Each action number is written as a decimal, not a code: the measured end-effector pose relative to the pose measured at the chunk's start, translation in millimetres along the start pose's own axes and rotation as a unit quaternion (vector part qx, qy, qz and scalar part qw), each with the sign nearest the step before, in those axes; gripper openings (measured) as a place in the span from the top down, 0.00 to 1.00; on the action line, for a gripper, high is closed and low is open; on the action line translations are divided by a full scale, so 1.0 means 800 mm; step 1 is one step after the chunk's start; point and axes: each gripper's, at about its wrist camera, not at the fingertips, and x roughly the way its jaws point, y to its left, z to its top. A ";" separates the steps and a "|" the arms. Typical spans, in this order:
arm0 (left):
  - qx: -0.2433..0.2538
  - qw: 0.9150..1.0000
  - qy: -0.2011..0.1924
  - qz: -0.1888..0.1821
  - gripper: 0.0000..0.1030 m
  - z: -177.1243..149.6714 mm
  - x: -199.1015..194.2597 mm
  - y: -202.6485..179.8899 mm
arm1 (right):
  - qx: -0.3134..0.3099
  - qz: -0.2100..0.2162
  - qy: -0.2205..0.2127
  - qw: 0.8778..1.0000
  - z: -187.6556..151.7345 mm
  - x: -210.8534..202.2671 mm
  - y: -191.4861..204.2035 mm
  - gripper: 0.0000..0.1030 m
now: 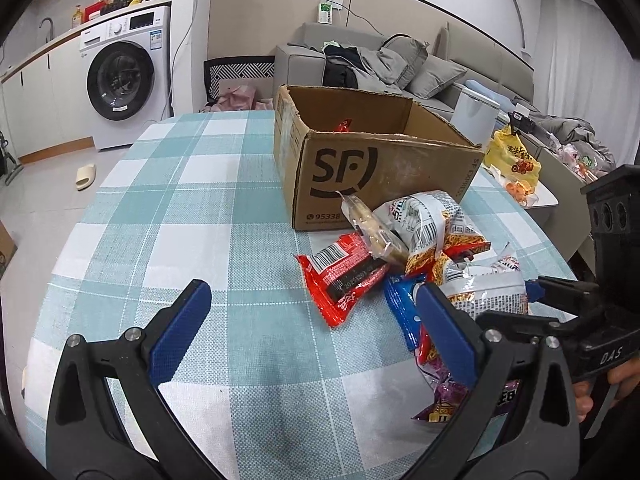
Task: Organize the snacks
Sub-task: 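Grasp the white-and-red noodle bag with the right tool while the left tool grasps the purple candy bag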
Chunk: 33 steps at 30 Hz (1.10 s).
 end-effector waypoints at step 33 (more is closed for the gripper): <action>0.032 0.999 0.018 -0.033 0.01 -0.006 -0.001 -0.023 | 0.005 0.045 -0.076 0.996 0.013 -0.055 -0.013 0.51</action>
